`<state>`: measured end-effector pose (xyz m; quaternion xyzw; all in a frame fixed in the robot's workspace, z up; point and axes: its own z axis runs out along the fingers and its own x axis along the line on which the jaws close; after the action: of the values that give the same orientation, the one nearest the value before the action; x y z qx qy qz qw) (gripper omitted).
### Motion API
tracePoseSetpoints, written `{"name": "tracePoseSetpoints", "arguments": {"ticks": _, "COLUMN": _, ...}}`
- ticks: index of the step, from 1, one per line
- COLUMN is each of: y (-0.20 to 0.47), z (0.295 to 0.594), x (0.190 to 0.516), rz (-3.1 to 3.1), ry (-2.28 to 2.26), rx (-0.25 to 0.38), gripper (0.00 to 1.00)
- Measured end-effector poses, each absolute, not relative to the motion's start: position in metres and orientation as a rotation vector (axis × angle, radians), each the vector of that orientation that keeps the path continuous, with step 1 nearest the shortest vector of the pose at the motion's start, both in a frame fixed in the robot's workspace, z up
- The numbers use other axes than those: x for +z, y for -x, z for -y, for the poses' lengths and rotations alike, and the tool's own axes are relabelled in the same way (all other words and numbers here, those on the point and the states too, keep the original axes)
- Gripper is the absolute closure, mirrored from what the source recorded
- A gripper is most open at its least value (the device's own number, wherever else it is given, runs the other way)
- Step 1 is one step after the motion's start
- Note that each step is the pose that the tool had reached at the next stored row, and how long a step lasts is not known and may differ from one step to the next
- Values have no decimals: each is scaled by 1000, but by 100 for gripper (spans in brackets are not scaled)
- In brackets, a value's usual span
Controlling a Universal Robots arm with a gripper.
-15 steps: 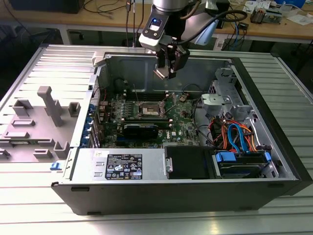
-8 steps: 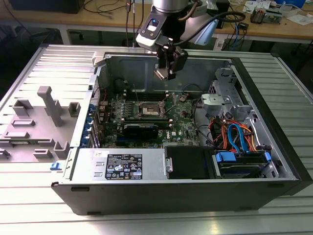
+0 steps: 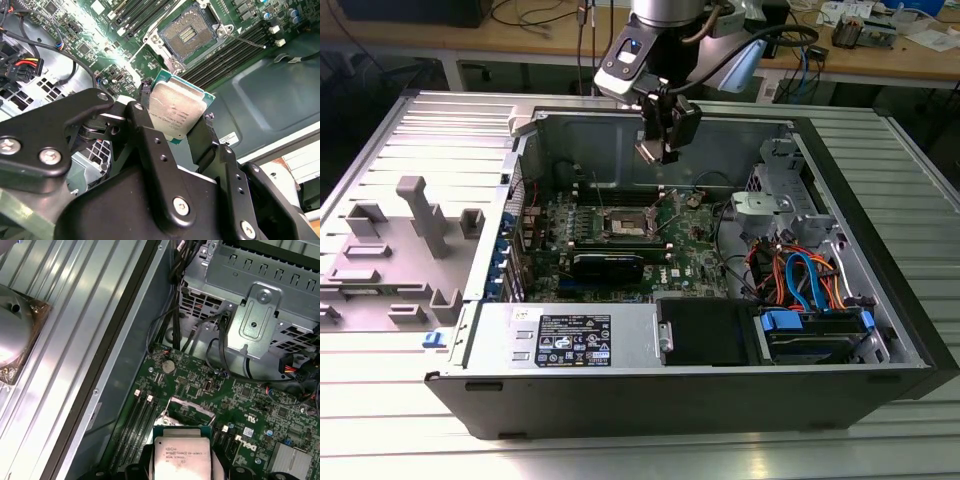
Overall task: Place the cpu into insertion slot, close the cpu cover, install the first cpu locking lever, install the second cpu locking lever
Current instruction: 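Place the cpu into insertion slot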
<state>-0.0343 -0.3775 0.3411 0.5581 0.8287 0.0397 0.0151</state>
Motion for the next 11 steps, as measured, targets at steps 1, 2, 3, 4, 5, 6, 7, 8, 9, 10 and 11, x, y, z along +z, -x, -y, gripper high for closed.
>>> {"name": "tracePoseSetpoints", "arguments": {"ticks": 1, "y": 34, "z": 378, "x": 341, "rz": -2579, "ry": -1736, "rx": 123, "gripper": 46}}
{"name": "tracePoseSetpoints", "arguments": {"ticks": 2, "y": 34, "z": 378, "x": 341, "rz": -2579, "ry": -1736, "rx": 123, "gripper": 46}}
{"name": "tracePoseSetpoints", "arguments": {"ticks": 3, "y": 34, "z": 378, "x": 341, "rz": -2579, "ry": -1736, "rx": 123, "gripper": 46}}
{"name": "tracePoseSetpoints", "arguments": {"ticks": 4, "y": 34, "z": 378, "x": 341, "rz": -2578, "ry": -1737, "rx": 123, "gripper": 46}}
{"name": "tracePoseSetpoints", "arguments": {"ticks": 5, "y": 34, "z": 378, "x": 341, "rz": -2575, "ry": -1742, "rx": 123, "gripper": 46}}
{"name": "tracePoseSetpoints", "arguments": {"ticks": 6, "y": 34, "z": 378, "x": 341, "rz": -2562, "ry": -1760, "rx": 123, "gripper": 46}}
{"name": "tracePoseSetpoints", "arguments": {"ticks": 7, "y": 34, "z": 378, "x": 341, "rz": -2550, "ry": -1777, "rx": 123, "gripper": 46}}
{"name": "tracePoseSetpoints", "arguments": {"ticks": 8, "y": 34, "z": 378, "x": 340, "rz": -2522, "ry": -1814, "rx": 121, "gripper": 46}}
{"name": "tracePoseSetpoints", "arguments": {"ticks": 9, "y": 34, "z": 378, "x": 340, "rz": -2504, "ry": -1838, "rx": 121, "gripper": 46}}
{"name": "tracePoseSetpoints", "arguments": {"ticks": 10, "y": 34, "z": 378, "x": 340, "rz": -2489, "ry": -1857, "rx": 120, "gripper": 46}}
{"name": "tracePoseSetpoints", "arguments": {"ticks": 11, "y": 34, "z": 378, "x": 339, "rz": -2473, "ry": -1876, "rx": 119, "gripper": 46}}
